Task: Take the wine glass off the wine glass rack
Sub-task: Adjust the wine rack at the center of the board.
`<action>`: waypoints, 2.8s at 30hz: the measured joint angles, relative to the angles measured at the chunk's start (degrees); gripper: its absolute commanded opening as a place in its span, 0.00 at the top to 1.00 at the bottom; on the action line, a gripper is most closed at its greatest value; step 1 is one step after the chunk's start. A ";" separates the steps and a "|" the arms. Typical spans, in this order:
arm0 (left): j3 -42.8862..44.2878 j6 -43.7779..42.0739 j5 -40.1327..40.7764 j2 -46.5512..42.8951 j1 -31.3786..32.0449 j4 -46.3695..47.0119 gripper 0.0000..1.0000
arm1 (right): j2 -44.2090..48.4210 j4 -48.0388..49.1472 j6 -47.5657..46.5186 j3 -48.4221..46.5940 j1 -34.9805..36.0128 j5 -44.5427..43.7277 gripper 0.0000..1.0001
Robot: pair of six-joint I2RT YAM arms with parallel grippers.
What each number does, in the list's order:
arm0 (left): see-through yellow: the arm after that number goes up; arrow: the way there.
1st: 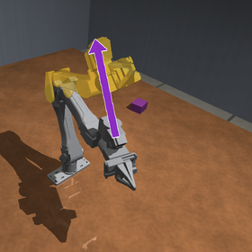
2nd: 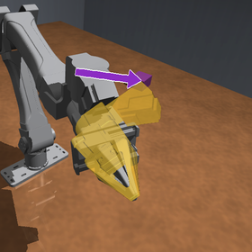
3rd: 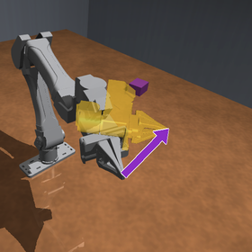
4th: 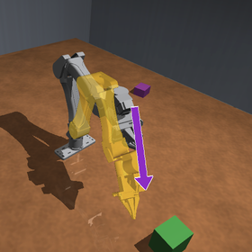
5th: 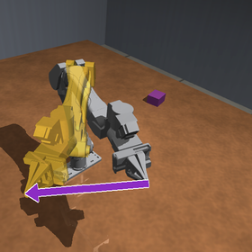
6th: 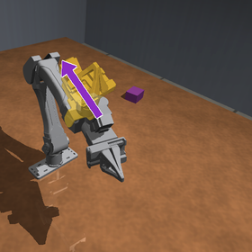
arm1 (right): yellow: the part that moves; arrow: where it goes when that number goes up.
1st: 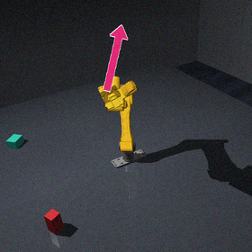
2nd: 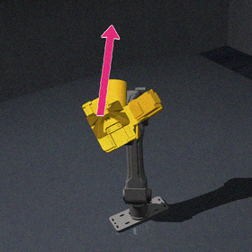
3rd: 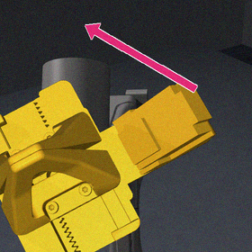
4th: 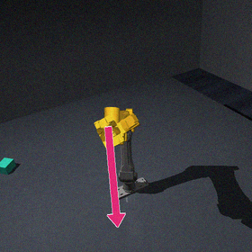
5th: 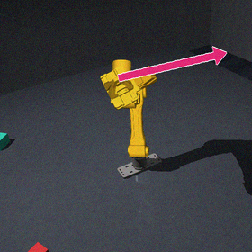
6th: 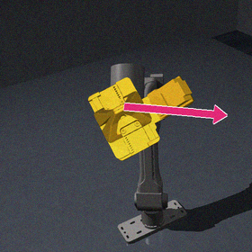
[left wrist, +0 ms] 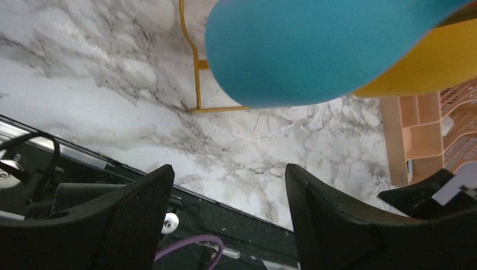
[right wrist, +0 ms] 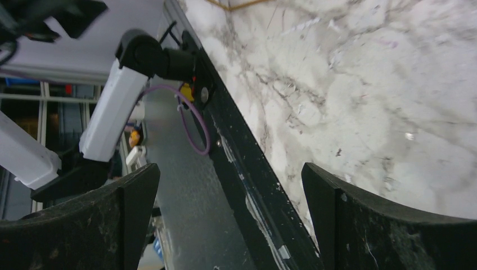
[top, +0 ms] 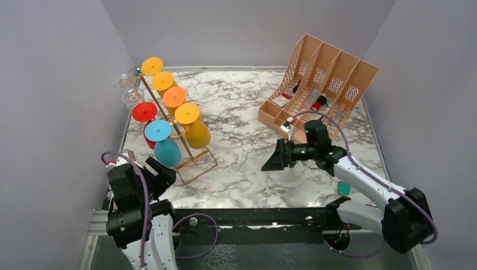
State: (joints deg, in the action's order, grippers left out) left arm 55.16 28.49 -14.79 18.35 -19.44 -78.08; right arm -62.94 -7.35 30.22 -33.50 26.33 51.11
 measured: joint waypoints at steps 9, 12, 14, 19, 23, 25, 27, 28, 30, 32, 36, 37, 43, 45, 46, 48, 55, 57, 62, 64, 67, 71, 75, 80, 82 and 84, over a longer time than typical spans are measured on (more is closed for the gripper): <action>16.50 -2.49 5.46 4.20 0.00 0.00 0.16 | -14.05 16.11 4.35 -1.33 19.52 -18.27 0.01; 17.73 -3.15 6.69 6.10 0.00 -0.13 0.15 | -20.92 20.39 3.13 -3.89 21.77 -23.91 0.00; 17.79 -3.28 7.15 6.64 0.00 -0.22 0.15 | -25.03 24.02 1.81 -5.51 22.91 -27.50 0.00; 18.38 -3.26 7.63 6.69 0.00 -0.59 0.14 | -34.40 33.88 1.03 -9.29 25.83 -31.15 0.04; 18.58 -3.23 7.76 6.78 0.00 -0.55 0.13 | -40.37 41.33 5.64 -10.91 27.36 -30.47 0.04; 19.28 -3.23 7.82 7.15 0.00 -0.52 0.13 | -42.42 45.38 9.01 -10.88 28.85 -30.67 0.06; 20.04 -3.26 7.96 7.65 0.00 -0.39 0.13 | -44.50 49.51 12.28 -10.88 30.77 -30.93 0.07; 20.20 -3.26 7.98 7.85 0.00 -0.31 0.13 | -45.55 51.23 13.90 -10.88 31.63 -31.17 0.08; 20.26 -3.28 7.98 8.07 0.00 -0.20 0.13 | -47.67 54.29 16.39 -10.91 33.27 -32.28 0.08; 20.28 -3.32 8.00 8.24 0.00 -0.15 0.13 | -49.42 56.43 18.27 -11.08 34.60 -33.97 0.08; 20.28 -3.50 8.02 8.46 0.00 -0.02 0.13 | -51.78 60.11 20.92 -12.11 35.82 -38.05 0.09; 20.28 -3.52 8.02 8.46 0.00 -0.02 0.13 | -52.33 61.20 21.40 -12.22 35.87 -39.08 0.09; 20.68 -3.76 8.00 8.46 0.00 0.00 0.13 | -54.97 63.34 23.15 -15.04 35.45 -44.06 0.10; 20.87 -3.98 8.00 8.46 0.00 0.00 0.13 | -55.41 62.95 23.21 -16.26 35.47 -45.16 0.11; 21.07 -4.04 7.98 8.50 0.00 -0.04 0.13 | -55.63 62.64 23.26 -16.83 35.39 -45.72 0.11; 21.77 -4.22 7.98 8.74 0.00 0.00 0.13 | -55.80 61.44 23.15 -18.10 34.99 -46.88 0.11; 22.51 -4.48 7.96 8.83 0.00 0.37 0.13 | -56.96 59.45 21.79 -21.42 30.80 -49.09 0.13; 22.51 -4.48 7.96 8.83 0.00 0.42 0.13 | -57.46 58.45 21.05 -22.53 29.20 -49.18 0.13; 22.51 -4.52 7.93 8.83 0.00 0.46 0.13 | -58.62 56.13 18.97 -25.68 24.74 -48.94 0.14; 22.21 -4.52 7.80 8.81 0.00 0.76 0.13 | -59.36 54.55 17.64 -28.15 23.15 -48.54 0.15; 20.50 -4.50 7.43 8.76 0.00 1.25 0.13 | -60.57 52.74 15.85 -31.93 21.03 -47.87 0.16; 18.21 -4.37 6.75 8.76 0.00 1.53 0.12 | -62.03 50.21 13.77 -35.93 18.51 -46.69 0.18; 16.33 -4.09 5.90 8.79 0.00 2.19 0.11 | -64.83 48.28 12.48 -39.67 16.24 -45.00 0.19; 13.64 -4.02 4.96 9.18 0.00 3.69 0.08 | -66.93 45.68 10.16 -42.40 14.25 -42.34 0.19; 12.61 -4.13 4.96 10.40 0.00 4.22 0.06 | -66.93 45.09 9.09 -42.73 13.79 -41.55 0.19; 11.58 -4.09 4.98 12.26 0.00 5.51 0.05 | -66.90 44.94 8.07 -42.73 13.33 -40.09 0.19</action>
State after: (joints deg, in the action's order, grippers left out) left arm 66.74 24.40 -9.80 30.61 -19.44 -72.58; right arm -129.84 37.58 38.28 -76.23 39.66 11.03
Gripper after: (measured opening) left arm 0.934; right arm 0.812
